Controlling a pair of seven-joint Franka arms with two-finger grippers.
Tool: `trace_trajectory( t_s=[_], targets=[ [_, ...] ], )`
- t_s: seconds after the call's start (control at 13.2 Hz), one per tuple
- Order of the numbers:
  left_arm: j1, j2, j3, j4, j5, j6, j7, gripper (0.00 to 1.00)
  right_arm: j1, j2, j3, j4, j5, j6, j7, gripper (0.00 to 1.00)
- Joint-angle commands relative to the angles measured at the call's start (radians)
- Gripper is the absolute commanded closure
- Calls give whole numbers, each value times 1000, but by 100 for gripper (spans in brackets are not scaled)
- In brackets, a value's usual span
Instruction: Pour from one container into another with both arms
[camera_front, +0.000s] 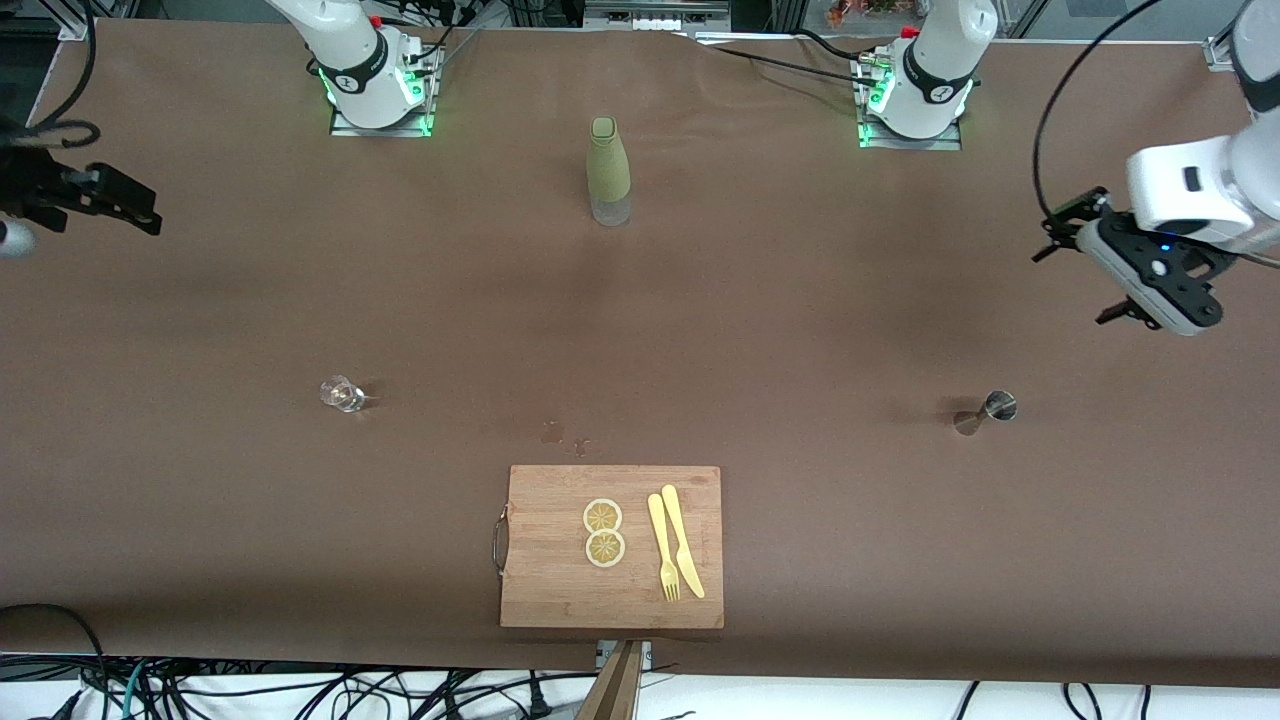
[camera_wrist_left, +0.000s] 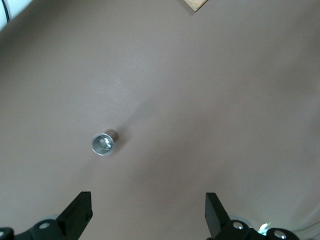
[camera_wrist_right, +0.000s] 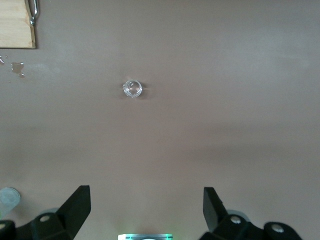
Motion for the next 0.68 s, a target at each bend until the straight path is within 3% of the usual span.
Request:
trace_trajectory(
  t_s=[0.0,0.23,0.61],
  targets=[
    [12,-38,-87,-26,94,-45,-286,0,25,-37,4,-52,-13,16,17,0],
    [12,-30,-132,15,113,-117,-555,0,45,-24,7,-50,-13,15,79,0],
    [33,39,-96,100,102,-121,-550,0,43,11,5,-26,-15,10,77,0]
  ],
)
